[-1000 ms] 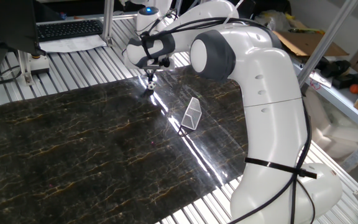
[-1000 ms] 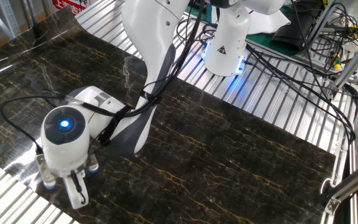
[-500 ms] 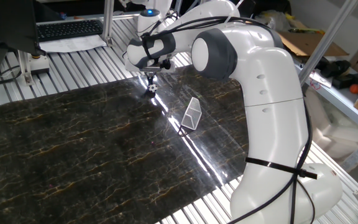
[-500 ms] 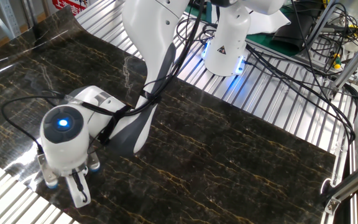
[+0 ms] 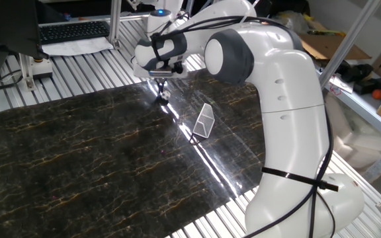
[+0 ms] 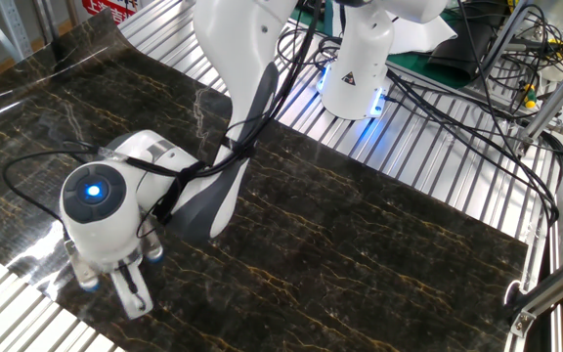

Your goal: Push the soccer ball into the goal

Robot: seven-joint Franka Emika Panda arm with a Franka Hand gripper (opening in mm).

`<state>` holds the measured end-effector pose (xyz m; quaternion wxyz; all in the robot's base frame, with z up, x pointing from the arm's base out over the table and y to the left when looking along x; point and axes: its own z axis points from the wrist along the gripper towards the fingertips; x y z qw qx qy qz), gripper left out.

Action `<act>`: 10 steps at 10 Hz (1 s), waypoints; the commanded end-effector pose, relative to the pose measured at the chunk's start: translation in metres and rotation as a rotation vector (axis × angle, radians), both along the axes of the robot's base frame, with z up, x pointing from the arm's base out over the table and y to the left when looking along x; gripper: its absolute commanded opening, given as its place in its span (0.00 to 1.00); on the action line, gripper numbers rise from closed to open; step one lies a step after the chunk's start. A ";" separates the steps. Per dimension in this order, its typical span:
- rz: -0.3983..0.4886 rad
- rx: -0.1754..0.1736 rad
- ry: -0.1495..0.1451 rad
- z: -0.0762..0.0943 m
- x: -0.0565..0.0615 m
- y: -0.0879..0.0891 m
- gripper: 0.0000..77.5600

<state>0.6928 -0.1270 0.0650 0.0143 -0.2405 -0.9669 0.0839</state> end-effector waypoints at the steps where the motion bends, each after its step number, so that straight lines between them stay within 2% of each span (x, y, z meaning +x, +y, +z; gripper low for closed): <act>1: 0.075 -0.046 0.125 0.018 -0.020 0.003 0.01; 2: 0.078 -0.042 0.133 0.019 -0.021 0.003 0.01; 4: 0.078 -0.039 0.121 0.019 -0.020 0.003 0.01; 5: 0.050 -0.009 0.100 0.018 -0.020 0.008 0.01; 6: 0.060 -0.034 0.066 0.019 -0.022 0.018 0.01; 7: 0.101 -0.060 0.071 0.025 -0.024 0.028 0.01; 8: 0.153 -0.029 0.100 0.030 -0.028 0.032 0.01; 9: 0.195 -0.018 0.109 0.031 -0.036 0.032 0.01; 10: 0.206 -0.006 0.101 0.030 -0.043 0.032 0.01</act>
